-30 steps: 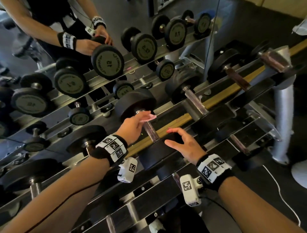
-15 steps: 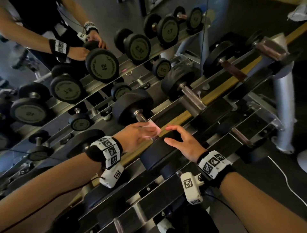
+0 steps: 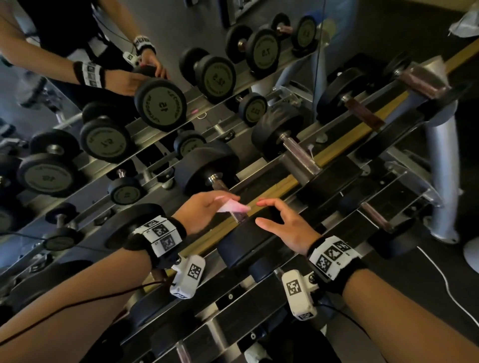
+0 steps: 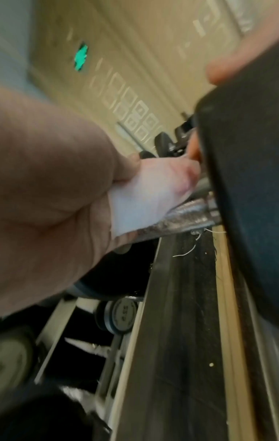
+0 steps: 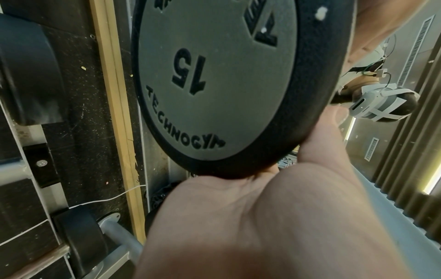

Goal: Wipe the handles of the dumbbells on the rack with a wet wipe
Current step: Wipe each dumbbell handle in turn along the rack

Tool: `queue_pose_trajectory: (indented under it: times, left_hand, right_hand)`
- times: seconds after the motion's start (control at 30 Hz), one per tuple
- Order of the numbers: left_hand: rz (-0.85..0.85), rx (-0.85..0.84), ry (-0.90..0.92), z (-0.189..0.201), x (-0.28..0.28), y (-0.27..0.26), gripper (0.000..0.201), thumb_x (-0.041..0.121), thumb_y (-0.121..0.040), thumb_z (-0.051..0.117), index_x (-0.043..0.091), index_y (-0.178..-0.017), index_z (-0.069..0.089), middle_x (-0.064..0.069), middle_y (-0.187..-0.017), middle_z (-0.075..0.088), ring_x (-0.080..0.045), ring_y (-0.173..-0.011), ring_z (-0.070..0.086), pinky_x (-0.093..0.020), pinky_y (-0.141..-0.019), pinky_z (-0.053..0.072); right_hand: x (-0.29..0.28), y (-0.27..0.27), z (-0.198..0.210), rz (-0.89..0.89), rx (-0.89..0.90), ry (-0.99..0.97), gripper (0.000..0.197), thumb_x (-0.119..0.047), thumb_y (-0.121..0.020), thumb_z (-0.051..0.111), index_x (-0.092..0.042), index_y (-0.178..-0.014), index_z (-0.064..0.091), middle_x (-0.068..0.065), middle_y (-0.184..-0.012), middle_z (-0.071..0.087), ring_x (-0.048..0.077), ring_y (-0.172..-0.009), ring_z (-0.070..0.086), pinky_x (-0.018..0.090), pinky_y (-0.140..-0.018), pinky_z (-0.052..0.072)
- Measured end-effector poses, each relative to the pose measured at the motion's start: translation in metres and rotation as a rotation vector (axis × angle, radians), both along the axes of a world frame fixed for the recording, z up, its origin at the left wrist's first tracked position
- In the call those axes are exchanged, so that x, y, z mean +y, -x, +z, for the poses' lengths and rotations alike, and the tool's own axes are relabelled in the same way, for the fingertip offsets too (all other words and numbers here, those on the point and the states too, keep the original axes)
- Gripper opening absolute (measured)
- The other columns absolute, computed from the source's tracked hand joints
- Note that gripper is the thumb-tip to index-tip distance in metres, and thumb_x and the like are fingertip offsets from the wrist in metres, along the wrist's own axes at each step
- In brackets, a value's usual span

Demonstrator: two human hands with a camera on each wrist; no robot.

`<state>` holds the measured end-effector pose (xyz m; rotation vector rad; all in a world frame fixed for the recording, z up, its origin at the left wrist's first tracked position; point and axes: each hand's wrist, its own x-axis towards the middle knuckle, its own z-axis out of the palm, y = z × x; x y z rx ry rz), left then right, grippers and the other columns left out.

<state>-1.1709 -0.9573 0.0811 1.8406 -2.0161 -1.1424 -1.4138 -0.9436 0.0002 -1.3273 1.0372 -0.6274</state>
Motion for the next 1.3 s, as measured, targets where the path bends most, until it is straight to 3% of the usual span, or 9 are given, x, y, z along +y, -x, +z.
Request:
queue_pose_trajectory:
  times: [0.17,0.33,0.57,0.63,0.73,0.87,1.07,1.17,1.3]
  left_hand:
    - [0.344,0.249,0.010,0.003,0.002,-0.008,0.029,0.028,-0.103,0.048,0.039,-0.125,0.064,0.006,-0.129,0.060,-0.013,-0.116,0.056,-0.037,-0.067,0.062]
    - [0.535,0.517,0.029,-0.001,0.008,-0.001,0.024,0.018,-0.103,0.050,0.028,-0.113,0.069,-0.002,-0.129,0.064,-0.020,-0.121,0.060,-0.028,-0.086,0.058]
    - [0.108,0.025,0.379,0.005,-0.018,0.004,0.033,0.033,-0.105,0.042,0.051,-0.120,0.064,0.028,-0.133,0.054,0.014,-0.125,0.045,-0.009,-0.108,0.032]
    - [-0.080,-0.125,0.320,-0.005,-0.022,0.004,0.034,0.033,-0.105,0.041,0.046,-0.128,0.061,0.023,-0.140,0.052,0.011,-0.130,0.040,-0.019,-0.115,0.031]
    - [-0.229,-0.282,0.247,-0.026,-0.018,-0.006,0.038,0.026,-0.105,0.043,0.035,-0.140,0.053,0.013,-0.150,0.046,0.002,-0.143,0.024,-0.032,-0.122,0.022]
    - [-0.247,-0.270,0.289,-0.033,-0.010,-0.013,0.041,0.022,-0.105,0.042,0.032,-0.145,0.046,0.008,-0.156,0.037,-0.002,-0.148,0.011,-0.026,-0.122,0.008]
    - [-0.300,-0.269,0.158,-0.020,0.007,0.000,0.045,0.009,-0.103,0.043,0.027,-0.143,0.050,0.014,-0.155,0.035,0.002,-0.146,0.013,-0.012,-0.116,0.003]
    - [-0.274,-0.324,0.004,-0.009,0.016,0.003,0.040,0.020,-0.104,0.042,0.041,-0.137,0.053,0.012,-0.150,0.047,-0.010,-0.135,0.046,-0.031,-0.116,0.034]
    - [0.094,-0.184,0.040,0.007,0.015,0.001,0.031,0.029,-0.106,0.039,0.035,-0.121,0.065,0.003,-0.110,0.070,-0.013,-0.099,0.067,-0.031,-0.087,0.055]
  right_hand:
    - [0.000,0.000,0.001,0.020,-0.001,-0.005,0.039,-0.043,-0.086,0.069,-0.046,-0.122,0.053,-0.023,-0.141,0.046,0.001,-0.132,0.038,0.012,-0.096,0.025]
    - [-0.001,0.000,0.000,0.018,-0.027,0.005,0.037,-0.039,-0.087,0.070,-0.042,-0.121,0.055,-0.022,-0.139,0.047,-0.004,-0.130,0.040,0.011,-0.101,0.027]
    - [-0.001,0.002,0.002,0.029,-0.041,0.004,0.037,-0.035,-0.089,0.069,-0.037,-0.123,0.055,-0.020,-0.140,0.046,-0.012,-0.123,0.041,-0.003,-0.085,0.034]
    - [0.000,0.002,0.003,0.026,-0.047,0.013,0.036,-0.033,-0.089,0.069,-0.035,-0.123,0.056,-0.018,-0.141,0.046,-0.011,-0.124,0.041,-0.006,-0.084,0.032]
    - [-0.001,0.002,0.003,0.027,-0.051,0.013,0.036,-0.034,-0.089,0.069,-0.036,-0.122,0.056,-0.020,-0.141,0.046,-0.003,-0.131,0.041,0.006,-0.100,0.031]
    - [-0.001,0.002,0.004,0.036,-0.043,0.008,0.037,-0.036,-0.089,0.068,-0.038,-0.123,0.054,-0.021,-0.141,0.045,0.003,-0.134,0.039,0.034,-0.115,0.031]
    - [0.000,0.003,0.006,0.043,-0.058,-0.003,0.039,-0.034,-0.090,0.068,-0.035,-0.126,0.053,-0.016,-0.140,0.047,0.005,-0.131,0.043,0.030,-0.108,0.039]
    - [0.000,0.004,0.007,0.051,-0.055,-0.009,0.040,-0.035,-0.089,0.068,-0.036,-0.126,0.053,-0.017,-0.140,0.046,0.005,-0.129,0.045,0.020,-0.100,0.040]
    - [-0.001,0.003,0.006,0.049,-0.071,-0.008,0.038,-0.032,-0.090,0.068,-0.034,-0.125,0.054,-0.016,-0.141,0.046,-0.001,-0.126,0.045,0.011,-0.095,0.041]
